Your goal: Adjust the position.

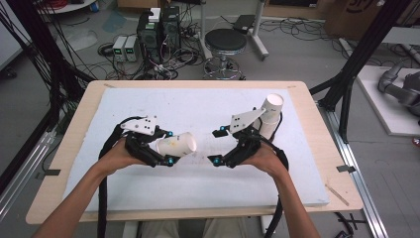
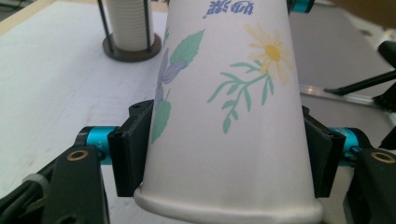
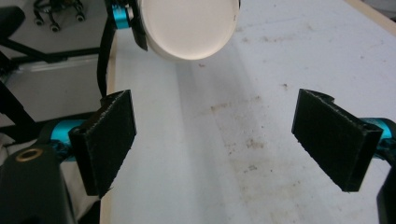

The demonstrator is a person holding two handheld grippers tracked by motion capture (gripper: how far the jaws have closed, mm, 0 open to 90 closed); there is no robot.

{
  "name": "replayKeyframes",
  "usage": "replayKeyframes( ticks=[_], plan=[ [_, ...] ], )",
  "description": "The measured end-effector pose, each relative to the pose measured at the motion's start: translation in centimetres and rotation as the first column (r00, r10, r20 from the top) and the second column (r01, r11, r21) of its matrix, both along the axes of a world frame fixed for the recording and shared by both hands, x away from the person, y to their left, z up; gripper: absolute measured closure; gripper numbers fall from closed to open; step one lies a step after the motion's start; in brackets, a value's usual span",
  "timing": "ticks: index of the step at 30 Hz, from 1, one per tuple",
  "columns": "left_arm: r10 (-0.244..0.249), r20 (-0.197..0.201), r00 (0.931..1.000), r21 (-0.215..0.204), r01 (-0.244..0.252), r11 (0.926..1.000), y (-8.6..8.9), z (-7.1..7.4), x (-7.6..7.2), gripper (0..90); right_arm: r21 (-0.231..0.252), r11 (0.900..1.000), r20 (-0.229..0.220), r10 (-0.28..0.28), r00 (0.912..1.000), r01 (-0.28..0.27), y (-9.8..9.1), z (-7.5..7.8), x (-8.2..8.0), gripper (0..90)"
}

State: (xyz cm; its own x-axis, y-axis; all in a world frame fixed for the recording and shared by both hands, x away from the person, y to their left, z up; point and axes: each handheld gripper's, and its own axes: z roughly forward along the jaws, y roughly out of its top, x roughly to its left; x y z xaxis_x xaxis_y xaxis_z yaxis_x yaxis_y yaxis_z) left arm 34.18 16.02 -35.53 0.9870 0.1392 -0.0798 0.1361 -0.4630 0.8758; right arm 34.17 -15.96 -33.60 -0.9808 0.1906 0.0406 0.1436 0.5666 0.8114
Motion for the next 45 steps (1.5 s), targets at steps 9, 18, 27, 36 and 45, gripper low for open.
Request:
replayKeyframes(
  ticks=[9, 18, 27, 36, 45],
  plan=[
    [-0.008, -0.002, 1.0, 0.154, 0.008, 0.988, 0.0, 0.9, -0.2, 30.4, -0.162, 0.9869, 0.017, 0.003, 0.9999, 0.0, 1.2, 0.0, -0.1, 14.0],
    [-0.003, -0.004, 1.0, 0.313, 0.004, 0.9497, -0.5, 1.4, -0.3, 30.5, -0.274, 0.9618, 0.023, 0.015, 0.9996, -0.009, 2.2, -0.2, -0.1, 14.4],
    [0.003, -0.031, 0.9995, 0.446, 0.011, 0.895, -1.2, 1.7, -0.1, 30.8, -0.358, 0.9333, 0.022, 0.038, 0.999, -0.028, 3.1, -0.6, -0.1, 14.7],
    [0.026, -0.06, 0.9979, 0.514, 0.008, 0.8577, -1.6, 1.4, 0.1, 31.0, -0.445, 0.8947, 0.025, 0.055, 0.9982, -0.038, 4.0, -0.7, -0.1, 14.7],
    [0.004, -0.056, 0.9984, 0.525, 0.026, 0.8507, -2.5, 1.5, 0.0, 31.1, -0.475, 0.8781, 0.027, 0.079, 0.9966, -0.057, 5.1, -0.8, -0.2, 14.8]
  ],
)
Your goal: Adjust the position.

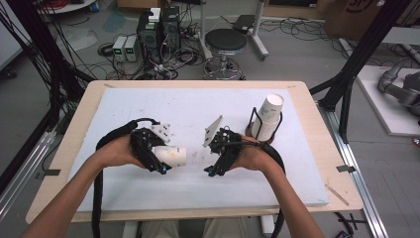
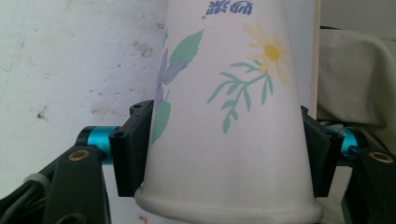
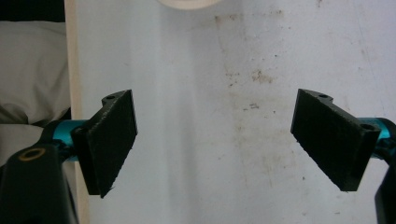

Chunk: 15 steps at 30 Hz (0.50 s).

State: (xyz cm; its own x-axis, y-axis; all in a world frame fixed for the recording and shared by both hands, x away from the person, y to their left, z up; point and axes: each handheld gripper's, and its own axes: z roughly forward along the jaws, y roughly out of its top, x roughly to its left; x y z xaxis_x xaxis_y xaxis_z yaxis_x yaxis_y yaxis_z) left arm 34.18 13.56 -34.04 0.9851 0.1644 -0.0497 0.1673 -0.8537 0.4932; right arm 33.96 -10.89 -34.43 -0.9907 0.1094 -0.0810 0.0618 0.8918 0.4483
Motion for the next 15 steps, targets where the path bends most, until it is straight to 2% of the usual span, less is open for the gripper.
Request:
replayKeyframes(
  ticks=[5, 9, 15],
  plan=[
    [-0.012, 0.002, 0.9999, -0.011, 0.012, 0.9999, -0.5, 0.1, 0.0, 31.3, -0.002, 0.9999, 0.0, 0.011, 0.9999, -0.011, 0.4, 0.0, 0.0, 14.8],
    [-0.011, 0.003, 0.9999, -0.037, 0.011, 0.9993, -0.9, 0.1, 0.0, 31.3, 0.006, 0.9998, 0.003, 0.017, 0.9999, -0.017, 0.7, 0.1, 0.0, 14.7],
    [-0.019, -0.001, 0.9998, -0.044, 0.018, 0.9988, -1.6, -0.2, 0.0, 31.4, 0.019, 0.9993, -0.001, 0.033, 0.9995, -0.033, 1.2, 0.2, -0.1, 14.8]
  ],
)
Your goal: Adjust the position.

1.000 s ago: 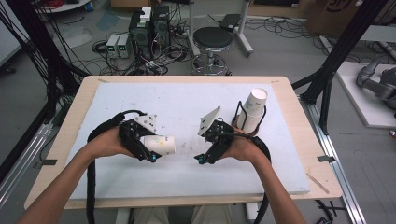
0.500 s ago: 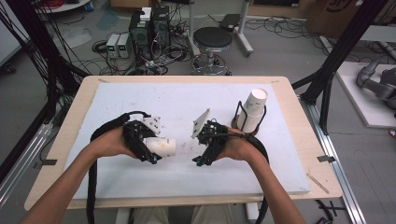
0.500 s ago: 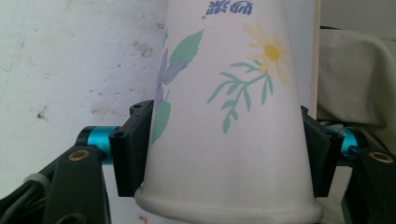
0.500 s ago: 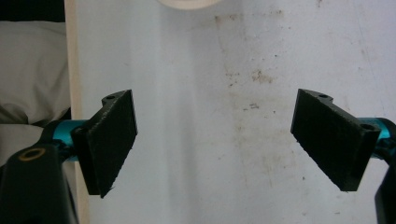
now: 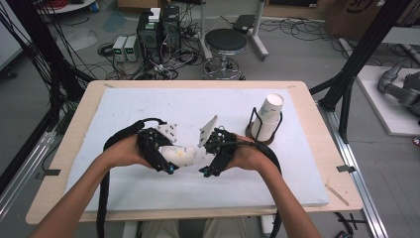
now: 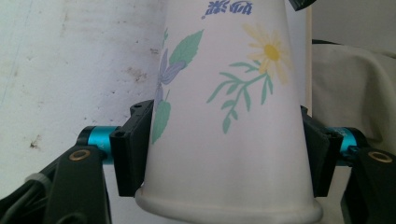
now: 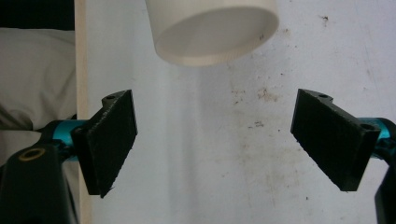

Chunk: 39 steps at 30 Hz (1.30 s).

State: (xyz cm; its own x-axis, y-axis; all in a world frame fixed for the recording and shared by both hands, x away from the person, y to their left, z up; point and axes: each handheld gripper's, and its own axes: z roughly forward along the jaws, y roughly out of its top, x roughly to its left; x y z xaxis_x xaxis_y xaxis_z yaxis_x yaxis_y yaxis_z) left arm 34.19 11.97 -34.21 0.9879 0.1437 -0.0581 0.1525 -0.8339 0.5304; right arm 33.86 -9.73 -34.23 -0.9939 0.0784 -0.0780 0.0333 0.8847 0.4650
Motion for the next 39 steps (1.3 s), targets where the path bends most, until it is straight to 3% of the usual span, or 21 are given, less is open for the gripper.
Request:
replayKeyframes(
  ticks=[16, 21, 33, 37, 39],
  plan=[
    [-0.021, -0.006, 0.9998, -0.022, 0.021, 0.9995, -0.8, -0.2, -0.2, 31.6, 0.057, 0.9979, -0.014, 0.03, 0.9995, -0.029, 0.6, 0.3, -0.1, 15.5],
    [-0.027, -0.007, 0.9996, -0.029, 0.026, 0.9992, -0.9, -0.2, -0.3, 31.7, 0.094, 0.9944, -0.01, 0.048, 0.9988, -0.047, 0.7, 0.3, 0.0, 16.5],
    [-0.039, -0.009, 0.9992, -0.042, 0.038, 0.9984, -1.2, -0.3, -0.5, 31.7, 0.124, 0.9909, -0.041, 0.058, 0.9975, -0.052, 1.0, 0.4, -0.1, 19.6],
    [-0.048, -0.01, 0.9988, -0.043, 0.047, 0.998, -1.2, -0.3, -0.5, 31.7, 0.118, 0.9904, -0.042, 0.076, 0.9962, -0.071, 1.2, 0.3, -0.2, 34.1],
    [-0.05, -0.011, 0.9987, -0.041, 0.049, 0.998, -1.2, -0.3, -0.5, 31.8, 0.118, 0.9902, -0.044, 0.081, 0.9958, -0.075, 1.2, 0.3, -0.1, 35.8]
  ],
)
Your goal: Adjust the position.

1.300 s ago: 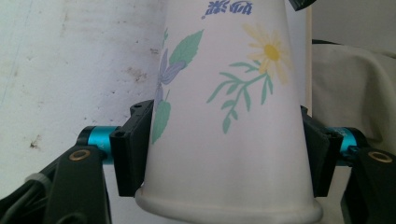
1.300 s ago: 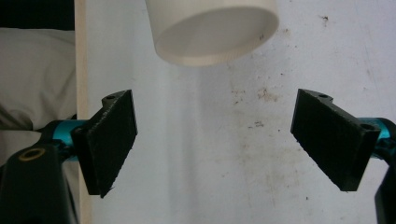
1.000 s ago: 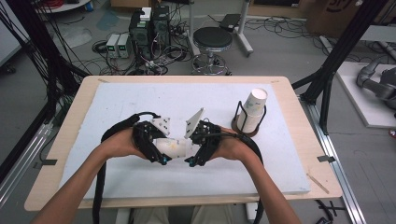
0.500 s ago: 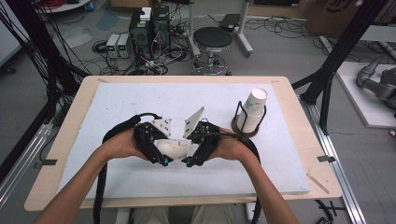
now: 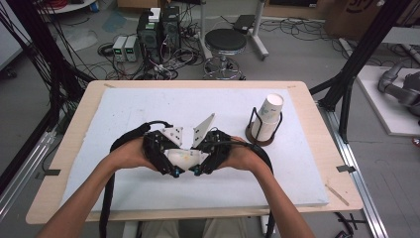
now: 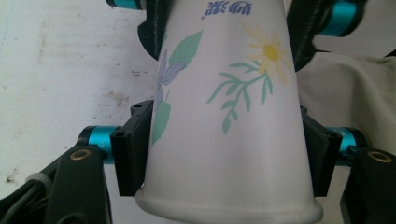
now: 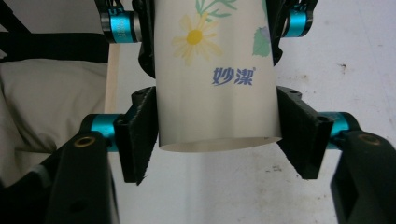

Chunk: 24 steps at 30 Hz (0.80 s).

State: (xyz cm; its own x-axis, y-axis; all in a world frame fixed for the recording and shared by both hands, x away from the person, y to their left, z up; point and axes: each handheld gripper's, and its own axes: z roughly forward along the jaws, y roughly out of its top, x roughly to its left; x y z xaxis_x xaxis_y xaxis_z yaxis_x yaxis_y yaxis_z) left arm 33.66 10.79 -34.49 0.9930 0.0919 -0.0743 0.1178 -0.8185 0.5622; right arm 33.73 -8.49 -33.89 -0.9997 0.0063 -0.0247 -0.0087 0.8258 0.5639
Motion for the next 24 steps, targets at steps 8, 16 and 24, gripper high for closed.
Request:
replayKeyframes(
  ticks=[8, 16, 24],
  plan=[
    [-0.009, -0.001, 1.0, -0.015, 0.009, 0.9998, 0.1, -0.1, 0.0, 31.2, 0.007, 0.9999, -0.002, 0.011, 0.9999, -0.011, -0.1, 0.0, -0.1, 37.8],
    [0.002, -0.026, 0.9997, -0.118, -0.005, 0.993, 0.8, 0.1, 0.5, 6.1, 0.004, 1.0, -0.007, 0.0, 1.0, 0.0, -0.2, 0.0, -0.1, 37.8],
    [0.024, -0.024, 0.9994, -0.166, -0.027, 0.9857, 1.1, 0.4, 0.5, 6.1, 0.011, 0.9999, -0.002, -0.001, 1.0, 0.001, -0.3, -0.1, 0.0, 37.8]
  ],
)
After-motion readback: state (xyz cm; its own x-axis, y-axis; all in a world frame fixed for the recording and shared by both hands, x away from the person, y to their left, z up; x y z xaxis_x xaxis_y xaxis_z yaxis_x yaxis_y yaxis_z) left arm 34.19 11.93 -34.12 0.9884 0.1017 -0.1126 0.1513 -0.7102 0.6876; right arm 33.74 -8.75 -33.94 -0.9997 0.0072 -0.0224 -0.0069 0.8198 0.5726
